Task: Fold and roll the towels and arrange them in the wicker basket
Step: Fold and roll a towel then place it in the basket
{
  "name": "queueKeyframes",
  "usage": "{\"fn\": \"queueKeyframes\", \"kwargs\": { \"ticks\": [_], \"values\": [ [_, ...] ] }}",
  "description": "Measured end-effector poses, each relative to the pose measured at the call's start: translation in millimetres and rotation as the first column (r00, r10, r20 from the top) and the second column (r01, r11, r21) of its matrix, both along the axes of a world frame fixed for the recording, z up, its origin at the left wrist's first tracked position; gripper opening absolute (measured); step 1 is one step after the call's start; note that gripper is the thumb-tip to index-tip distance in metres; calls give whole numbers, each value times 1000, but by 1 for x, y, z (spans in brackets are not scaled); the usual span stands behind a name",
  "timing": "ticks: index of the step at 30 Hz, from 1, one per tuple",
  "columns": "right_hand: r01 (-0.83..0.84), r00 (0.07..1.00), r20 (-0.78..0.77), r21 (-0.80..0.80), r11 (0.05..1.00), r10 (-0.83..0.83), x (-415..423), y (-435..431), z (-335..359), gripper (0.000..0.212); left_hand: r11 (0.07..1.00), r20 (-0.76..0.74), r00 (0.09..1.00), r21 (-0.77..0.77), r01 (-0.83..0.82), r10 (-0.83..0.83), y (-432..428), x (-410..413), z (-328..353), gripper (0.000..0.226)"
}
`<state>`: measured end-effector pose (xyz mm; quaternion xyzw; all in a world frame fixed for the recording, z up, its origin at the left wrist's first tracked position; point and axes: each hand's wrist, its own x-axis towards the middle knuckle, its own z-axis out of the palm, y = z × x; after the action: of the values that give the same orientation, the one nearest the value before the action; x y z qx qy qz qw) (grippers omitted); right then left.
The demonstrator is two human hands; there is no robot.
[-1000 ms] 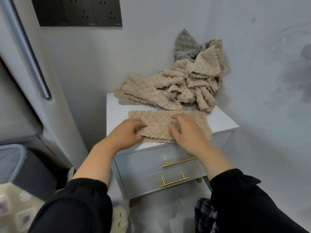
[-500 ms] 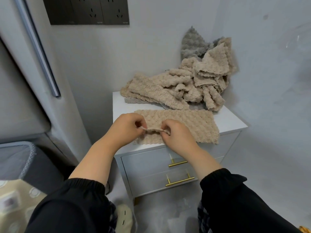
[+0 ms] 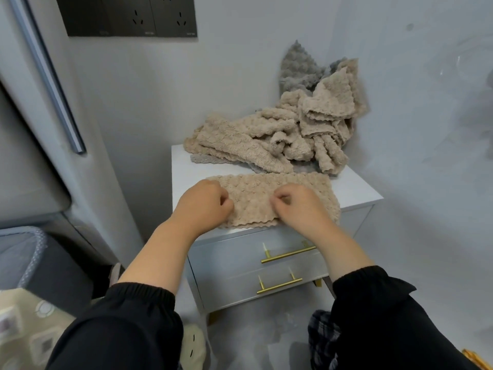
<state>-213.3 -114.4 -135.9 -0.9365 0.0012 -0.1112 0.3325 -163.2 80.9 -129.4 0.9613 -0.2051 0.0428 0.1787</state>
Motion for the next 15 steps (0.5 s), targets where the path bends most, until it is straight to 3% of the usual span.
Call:
{"fn": "queueKeyframes", "kwargs": {
  "ticks": [2, 4, 7, 11, 15],
  "values": [
    [215, 974, 72, -10, 977, -213, -2, -19, 3, 17, 999, 83, 996, -17, 33, -32, -12, 1, -7, 22],
    [411, 904, 102, 53, 910, -415, -5, -37, 2, 15, 991, 75, 989, 9, 131, -131, -25, 1, -16, 25],
    [574, 818, -52, 124, 809, -573, -6, -63, -4, 13, 972, -9, 974, 69, 225, -225, -47, -3, -24, 48],
    [578, 763, -294, -89, 811, -576, -9, -96, -14, 39, 947, -43, 972, 217, 235, -231, -67, -10, -40, 64],
    [567, 778, -447, 197, 800, -442, -12, -109, -11, 43, 885, 21, 963, 400, 237, -268, -77, -11, -51, 81]
  ]
}}
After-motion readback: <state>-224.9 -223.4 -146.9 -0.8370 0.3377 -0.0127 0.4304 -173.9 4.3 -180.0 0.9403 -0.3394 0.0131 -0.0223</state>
